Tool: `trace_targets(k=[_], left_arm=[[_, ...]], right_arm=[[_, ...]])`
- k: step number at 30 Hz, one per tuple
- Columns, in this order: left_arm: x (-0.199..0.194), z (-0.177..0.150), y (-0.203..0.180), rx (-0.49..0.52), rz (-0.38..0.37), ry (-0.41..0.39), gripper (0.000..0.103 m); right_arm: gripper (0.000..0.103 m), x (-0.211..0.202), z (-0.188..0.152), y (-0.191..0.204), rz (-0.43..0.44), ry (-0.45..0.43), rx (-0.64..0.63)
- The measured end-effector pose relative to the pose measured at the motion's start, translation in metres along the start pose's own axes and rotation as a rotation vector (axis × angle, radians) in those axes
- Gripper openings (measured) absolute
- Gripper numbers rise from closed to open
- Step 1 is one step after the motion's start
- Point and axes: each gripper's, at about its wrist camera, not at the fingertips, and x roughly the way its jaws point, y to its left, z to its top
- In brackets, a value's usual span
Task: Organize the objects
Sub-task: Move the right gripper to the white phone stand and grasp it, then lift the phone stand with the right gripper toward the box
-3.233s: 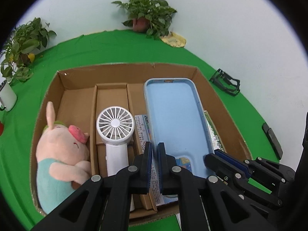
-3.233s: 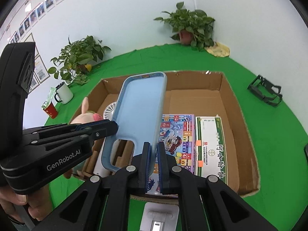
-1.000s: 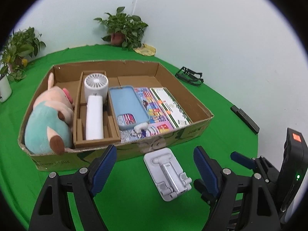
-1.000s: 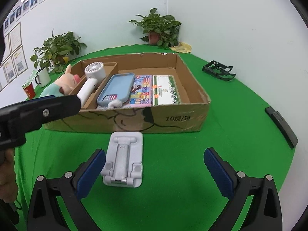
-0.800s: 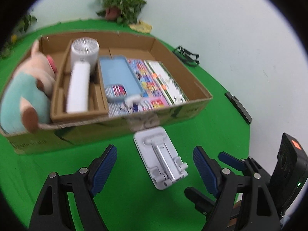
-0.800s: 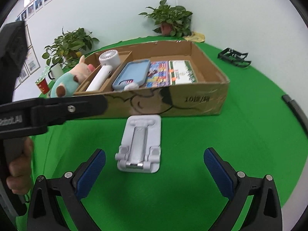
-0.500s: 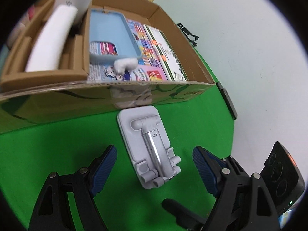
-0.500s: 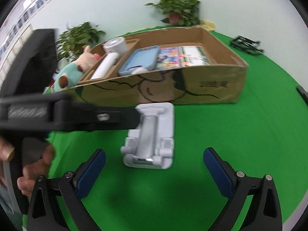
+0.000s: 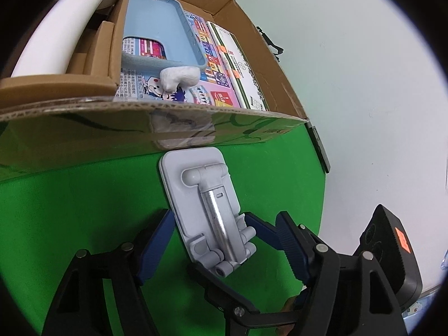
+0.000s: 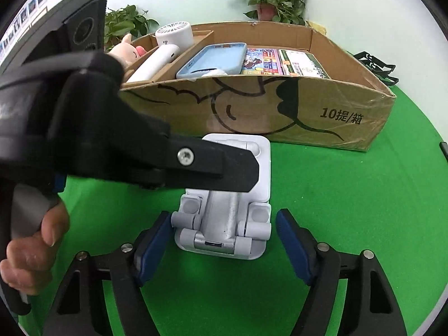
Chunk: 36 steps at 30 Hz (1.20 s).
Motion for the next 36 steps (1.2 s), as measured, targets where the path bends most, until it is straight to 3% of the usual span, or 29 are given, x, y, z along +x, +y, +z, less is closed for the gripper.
trace_targets(k=[5, 9, 18, 25, 30, 36], left_arm=[[0.000, -0.009, -0.008, 0.014, 0.005, 0.004, 0.070], [0.001, -0.015, -0.008, -0.025, 0.033, -0.009, 0.052], [-0.002, -0.032, -0.013, -0.056, 0.046, 0.012, 0.036], [-0.004, -0.037, -0.011, -0.100, 0.029, 0.017, 0.035], [-0.010, -0.037, -0.023, -0.063, 0.046, 0.004, 0.031], [-0.028, -0.026, -0.047, -0.005, 0.040, -0.043, 0.031]], right_arm=[[0.066, -0.006, -0.007, 0.005, -0.020, 0.005, 0.005], [0.066, -0.016, -0.018, 0.006, -0.022, 0.017, 0.029], [0.066, -0.032, -0.027, -0.006, 0.069, 0.020, 0.152], [0.066, -0.044, -0.038, 0.001, 0.091, 0.019, 0.180], [0.065, -0.036, -0.038, -0.014, 0.101, 0.013, 0.203], [0.065, -0.053, -0.026, -0.012, 0.064, -0.057, 0.173]])
